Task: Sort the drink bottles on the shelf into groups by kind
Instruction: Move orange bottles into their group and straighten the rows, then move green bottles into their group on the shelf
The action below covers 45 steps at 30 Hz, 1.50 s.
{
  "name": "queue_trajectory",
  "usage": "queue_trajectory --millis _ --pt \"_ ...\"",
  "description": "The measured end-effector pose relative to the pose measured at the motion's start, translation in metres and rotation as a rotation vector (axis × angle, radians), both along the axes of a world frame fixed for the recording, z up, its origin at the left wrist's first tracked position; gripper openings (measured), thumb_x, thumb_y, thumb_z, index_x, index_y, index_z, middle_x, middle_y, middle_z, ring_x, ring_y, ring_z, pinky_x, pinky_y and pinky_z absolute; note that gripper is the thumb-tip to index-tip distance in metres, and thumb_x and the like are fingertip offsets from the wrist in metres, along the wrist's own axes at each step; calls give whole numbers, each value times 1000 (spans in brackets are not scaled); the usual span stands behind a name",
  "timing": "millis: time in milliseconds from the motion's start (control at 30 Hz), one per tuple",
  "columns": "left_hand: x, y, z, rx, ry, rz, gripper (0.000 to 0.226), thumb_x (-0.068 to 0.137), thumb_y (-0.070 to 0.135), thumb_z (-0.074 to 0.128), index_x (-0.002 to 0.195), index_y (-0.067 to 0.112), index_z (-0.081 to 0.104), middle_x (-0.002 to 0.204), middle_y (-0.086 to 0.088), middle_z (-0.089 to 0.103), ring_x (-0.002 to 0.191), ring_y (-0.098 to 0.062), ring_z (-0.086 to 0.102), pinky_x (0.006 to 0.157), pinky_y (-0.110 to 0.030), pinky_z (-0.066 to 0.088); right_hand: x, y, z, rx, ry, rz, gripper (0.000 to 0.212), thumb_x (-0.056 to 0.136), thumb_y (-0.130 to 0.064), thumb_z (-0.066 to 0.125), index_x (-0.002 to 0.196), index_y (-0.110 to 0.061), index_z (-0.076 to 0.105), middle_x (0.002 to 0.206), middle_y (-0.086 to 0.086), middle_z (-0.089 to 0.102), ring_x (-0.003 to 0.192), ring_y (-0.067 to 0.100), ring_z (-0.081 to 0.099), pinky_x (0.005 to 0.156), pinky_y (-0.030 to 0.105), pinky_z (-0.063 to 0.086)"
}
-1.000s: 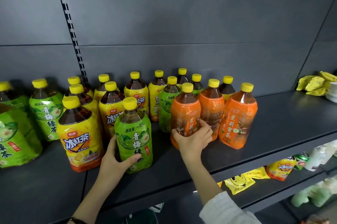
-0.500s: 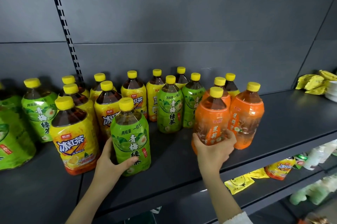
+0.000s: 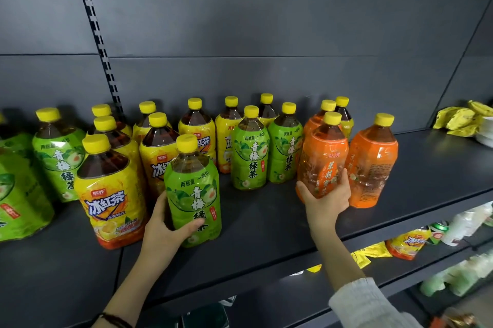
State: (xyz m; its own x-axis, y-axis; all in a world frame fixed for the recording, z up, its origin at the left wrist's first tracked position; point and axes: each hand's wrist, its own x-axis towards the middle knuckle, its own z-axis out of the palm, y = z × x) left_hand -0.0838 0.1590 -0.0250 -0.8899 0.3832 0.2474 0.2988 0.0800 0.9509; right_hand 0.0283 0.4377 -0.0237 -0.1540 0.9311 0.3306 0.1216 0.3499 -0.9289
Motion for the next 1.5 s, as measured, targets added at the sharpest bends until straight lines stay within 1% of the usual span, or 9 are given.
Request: queue_trajectory --millis 133,267,367,533,767,900,1067,1233,1500 --pt "-9 12 -1 5 6 14 95 59 34 85 140 25 37 125 9 55 114 -10 53 86 -20 43 4 -28 0 62 89 -102 60 75 -21 79 125 -9 49 132 13 43 123 28 37 100 29 31" --pt "-11 22 0 12 -7 31 92 62 30 82 141 26 35 122 11 53 118 -13 50 92 -27 44 -16 -40 9 23 136 310 40 81 -19 75 114 -21 53 109 -4 56 100 10 57 85 24 47" --pt "-11 22 -2 21 -12 36 96 57 35 80 142 25 35 126 7 53 118 -13 50 92 -29 44 -40 -36 13 -51 49 511 51 81 -26 75 126 -22 50 117 -6 58 108 11 57 86 20 46" --pt "-15 20 -4 19 -31 26 104 54 46 87 142 26 36 127 10 54 118 -11 51 95 -33 47 -72 -29 19 -107 -52 591 77 77 -35 77 142 -16 39 136 -1 43 125 14 45 104 36 44" --pt "-16 19 -4 33 -40 6 115 40 64 81 141 29 36 125 19 54 113 5 52 85 -16 46 -96 -37 18 -212 -22 601 85 77 -43 75 147 -21 33 131 -8 23 133 12 23 113 32 27" --pt "-18 17 1 17 -17 -2 108 40 61 83 134 35 38 121 23 54 108 12 52 82 -13 45 -103 -38 18 -176 -19 516 78 68 -49 80 130 -23 42 130 1 36 129 21 31 109 44 34" --pt "-17 16 7 -9 42 11 89 53 34 85 129 34 38 117 26 51 101 24 48 76 -2 43 -102 -49 19 -222 89 639 72 69 -33 84 115 -28 29 126 4 43 118 21 46 91 34 45" --pt "-9 5 7 -23 64 27 89 48 52 88 120 51 36 119 27 52 104 22 48 79 -4 43 -87 -52 21 -188 98 661 83 64 -38 85 126 -42 31 128 -4 49 118 16 51 97 41 49" --pt "8 -52 9 -108 142 27 88 40 64 83 114 53 38 115 30 53 107 18 49 84 -10 42 -45 -87 13 -259 49 733 120 33 -69 86 139 -36 41 127 -5 61 115 15 60 94 46 53"
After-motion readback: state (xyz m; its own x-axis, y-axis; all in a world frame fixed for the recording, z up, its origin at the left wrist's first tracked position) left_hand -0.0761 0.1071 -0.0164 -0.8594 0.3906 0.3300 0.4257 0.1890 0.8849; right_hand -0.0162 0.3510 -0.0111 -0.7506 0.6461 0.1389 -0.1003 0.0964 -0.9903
